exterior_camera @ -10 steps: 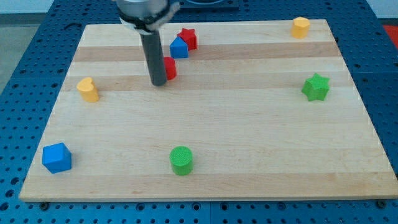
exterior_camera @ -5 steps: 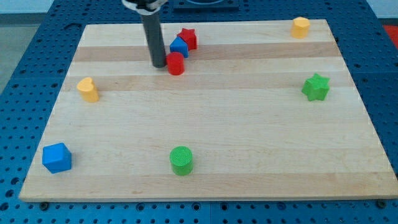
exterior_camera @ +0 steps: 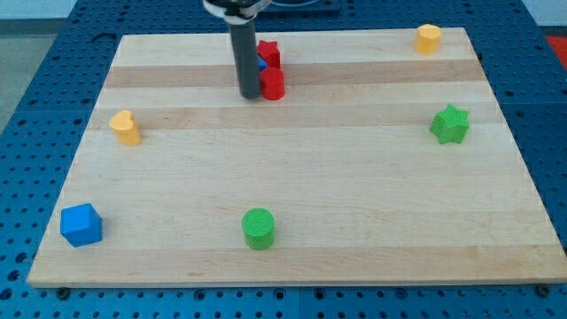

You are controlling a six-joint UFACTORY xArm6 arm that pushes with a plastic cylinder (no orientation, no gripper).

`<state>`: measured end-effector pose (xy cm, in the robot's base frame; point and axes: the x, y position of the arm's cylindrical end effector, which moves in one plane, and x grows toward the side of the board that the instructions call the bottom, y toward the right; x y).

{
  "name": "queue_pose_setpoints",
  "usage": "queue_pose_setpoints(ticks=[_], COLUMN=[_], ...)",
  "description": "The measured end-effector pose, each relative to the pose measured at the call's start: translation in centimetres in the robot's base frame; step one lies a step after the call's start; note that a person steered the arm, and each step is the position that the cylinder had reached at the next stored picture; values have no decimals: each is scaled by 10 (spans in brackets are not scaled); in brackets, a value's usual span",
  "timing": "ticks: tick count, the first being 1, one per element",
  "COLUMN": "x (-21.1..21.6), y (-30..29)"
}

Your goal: Slide the red circle towards the top center of the board

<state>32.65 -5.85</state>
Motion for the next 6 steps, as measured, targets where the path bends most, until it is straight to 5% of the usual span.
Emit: queue_pose_setpoints(ticks=[3, 6], x=[20, -27], y=[53, 77])
